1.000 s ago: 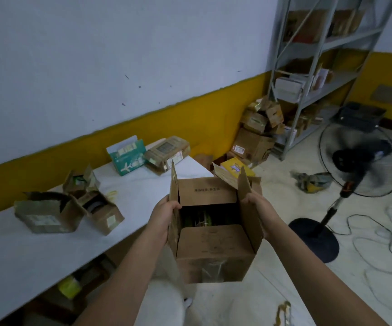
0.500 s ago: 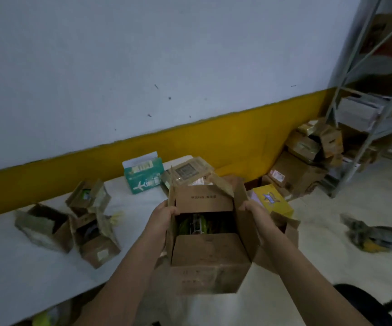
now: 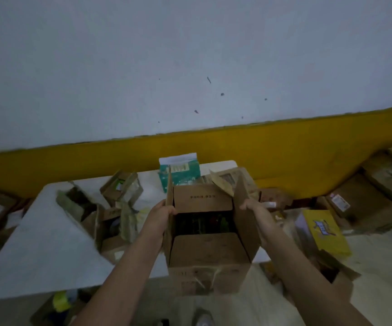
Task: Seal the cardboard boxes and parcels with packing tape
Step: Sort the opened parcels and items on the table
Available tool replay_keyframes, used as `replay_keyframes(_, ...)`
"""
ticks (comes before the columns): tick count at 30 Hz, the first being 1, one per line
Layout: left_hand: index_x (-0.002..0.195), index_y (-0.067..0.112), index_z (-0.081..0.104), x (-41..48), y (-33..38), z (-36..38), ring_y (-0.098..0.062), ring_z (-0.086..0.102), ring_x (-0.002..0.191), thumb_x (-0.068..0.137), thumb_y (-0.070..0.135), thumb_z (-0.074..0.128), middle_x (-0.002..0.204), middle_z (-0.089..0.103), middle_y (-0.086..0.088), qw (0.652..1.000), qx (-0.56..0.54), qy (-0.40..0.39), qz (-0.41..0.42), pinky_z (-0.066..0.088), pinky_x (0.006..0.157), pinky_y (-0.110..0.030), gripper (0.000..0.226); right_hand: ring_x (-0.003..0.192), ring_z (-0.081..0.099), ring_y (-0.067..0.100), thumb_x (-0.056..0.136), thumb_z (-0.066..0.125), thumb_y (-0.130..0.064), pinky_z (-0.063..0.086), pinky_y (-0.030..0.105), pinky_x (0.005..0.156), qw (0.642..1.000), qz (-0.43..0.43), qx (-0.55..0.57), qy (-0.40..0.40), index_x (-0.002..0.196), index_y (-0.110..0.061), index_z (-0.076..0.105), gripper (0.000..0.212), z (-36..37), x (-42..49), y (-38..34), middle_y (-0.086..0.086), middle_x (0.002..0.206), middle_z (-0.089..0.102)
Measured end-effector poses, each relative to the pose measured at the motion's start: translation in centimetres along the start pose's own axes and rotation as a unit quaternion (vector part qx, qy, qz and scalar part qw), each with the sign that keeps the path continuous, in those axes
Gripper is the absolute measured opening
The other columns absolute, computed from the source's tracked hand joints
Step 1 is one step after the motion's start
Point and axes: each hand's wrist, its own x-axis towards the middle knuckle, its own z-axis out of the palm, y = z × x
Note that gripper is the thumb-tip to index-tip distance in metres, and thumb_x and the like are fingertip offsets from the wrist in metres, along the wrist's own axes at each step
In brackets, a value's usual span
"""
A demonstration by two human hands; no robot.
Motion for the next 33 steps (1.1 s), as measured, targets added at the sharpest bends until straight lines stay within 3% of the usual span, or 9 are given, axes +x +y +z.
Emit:
replay_keyframes(2, 0.094, 0.01, 0.063, 1.8, 1.1, -1.0, -0.024, 0.06, 0.077, 0.09, -0.003, 0.048, 0.088, 0.064, -0.012, 1.0, -0.001, 0.017, 0.0, 0.043, 0.057, -0.032, 0.02, 0.063, 0.052, 0.036, 0.093, 0.047, -0.007, 0.036, 0.03, 0.057, 1.0, -0.004, -0.015, -0.009, 0.076, -0.012, 0.046, 0.017, 1.8, 2.2, -0.6, 0.006, 0.078, 0.049)
replay_keyframes(5, 0.102, 0.006, 0.063, 5.0, 2.7, -2.5, -0.026, 0.061, 0.082, 0.09, -0.001, 0.05, 0.091, 0.065, -0.012, 0.999, -0.014, 0.036, -0.008, 0.044, 0.061, -0.032, 0.019, 0.065, 0.053, 0.021, 0.094, 0.046, -0.005, 0.04, 0.026, 0.055, 0.999, -0.012, -0.026, -0.032, 0.079, -0.012, 0.05, 0.018, 4.7, 5.5, -1.7, 0.008, 0.075, 0.051)
replay_keyframes(9, 0.113, 0.003, 0.061, 9.4, 5.1, -4.2, -0.02, 0.055, 0.075, 0.093, 0.0, 0.05, 0.085, 0.058, -0.009, 0.998, -0.04, 0.051, -0.02, 0.044, 0.053, -0.03, 0.023, 0.07, 0.052, 0.025, 0.089, 0.05, -0.009, 0.038, 0.031, 0.061, 0.998, 0.001, -0.036, -0.06, 0.097, -0.01, 0.053, 0.009, 8.7, 9.6, -3.6, 0.01, 0.08, 0.052)
replay_keyframes(13, 0.124, 0.008, 0.057, 13.0, 7.1, -5.7, -0.016, 0.05, 0.071, 0.096, -0.002, 0.048, 0.083, 0.054, -0.004, 0.997, -0.053, 0.056, -0.026, 0.036, 0.053, -0.029, 0.031, 0.069, 0.051, 0.026, 0.086, 0.051, -0.011, 0.038, 0.032, 0.062, 0.997, 0.023, -0.023, -0.069, 0.087, -0.012, 0.053, 0.002, 11.8, 13.5, -4.9, 0.011, 0.08, 0.051)
replay_keyframes(16, 0.122, 0.015, 0.058, 15.4, 8.0, -7.0, -0.018, 0.053, 0.075, 0.095, 0.0, 0.05, 0.086, 0.058, -0.004, 0.996, -0.062, 0.061, -0.018, 0.038, 0.057, -0.031, 0.033, 0.065, 0.05, 0.022, 0.091, 0.044, -0.005, 0.036, 0.029, 0.058, 0.996, 0.018, -0.027, -0.077, 0.081, -0.01, 0.055, 0.016, 13.4, 15.5, -5.7, 0.009, 0.073, 0.051)
replay_keyframes(21, 0.125, 0.018, 0.06, 18.6, 7.7, -7.6, -0.024, 0.058, 0.094, 0.091, 0.002, 0.055, 0.107, 0.065, -0.008, 0.996, -0.055, 0.061, -0.017, 0.044, 0.07, -0.034, 0.038, 0.067, 0.052, 0.02, 0.092, 0.043, 0.001, 0.038, 0.028, 0.057, 0.996, 0.015, -0.037, -0.079, 0.089, -0.013, 0.059, 0.021, 14.9, 17.8, -6.2, 0.008, 0.077, 0.054)
replay_keyframes(27, 0.139, 0.018, 0.051, 19.8, 7.1, -6.2, -0.012, 0.05, 0.079, 0.095, 0.0, 0.051, 0.094, 0.056, 0.002, 0.994, -0.061, 0.081, -0.029, 0.036, 0.06, -0.03, 0.047, 0.061, 0.058, 0.015, 0.093, 0.042, 0.0, 0.044, 0.02, 0.046, 0.993, 0.04, -0.033, -0.109, 0.085, -0.014, 0.057, 0.023, 14.2, 20.1, -5.8, 0.006, 0.074, 0.057)
replay_keyframes(30, 0.141, 0.015, 0.05, 20.5, 6.7, -5.9, -0.016, 0.051, 0.083, 0.095, 0.001, 0.052, 0.118, 0.059, -0.006, 0.993, -0.058, 0.1, -0.029, 0.037, 0.062, -0.03, 0.048, 0.06, 0.058, 0.014, 0.095, 0.043, -0.001, 0.045, 0.021, 0.048, 0.99, 0.051, -0.025, -0.127, 0.084, -0.013, 0.057, 0.022, 13.8, 20.4, -5.7, 0.005, 0.073, 0.057)
replay_keyframes(33, 0.141, 0.016, 0.05, 20.8, 6.4, -5.6, -0.014, 0.052, 0.084, 0.094, 0.004, 0.054, 0.127, 0.057, -0.007, 0.991, -0.058, 0.114, -0.031, 0.039, 0.062, -0.029, 0.049, 0.066, 0.056, 0.021, 0.094, 0.046, -0.005, 0.045, 0.028, 0.057, 0.989, 0.07, -0.02, -0.13, 0.085, -0.011, 0.058, 0.016, 13.0, 20.7, -5.9, 0.009, 0.075, 0.056)
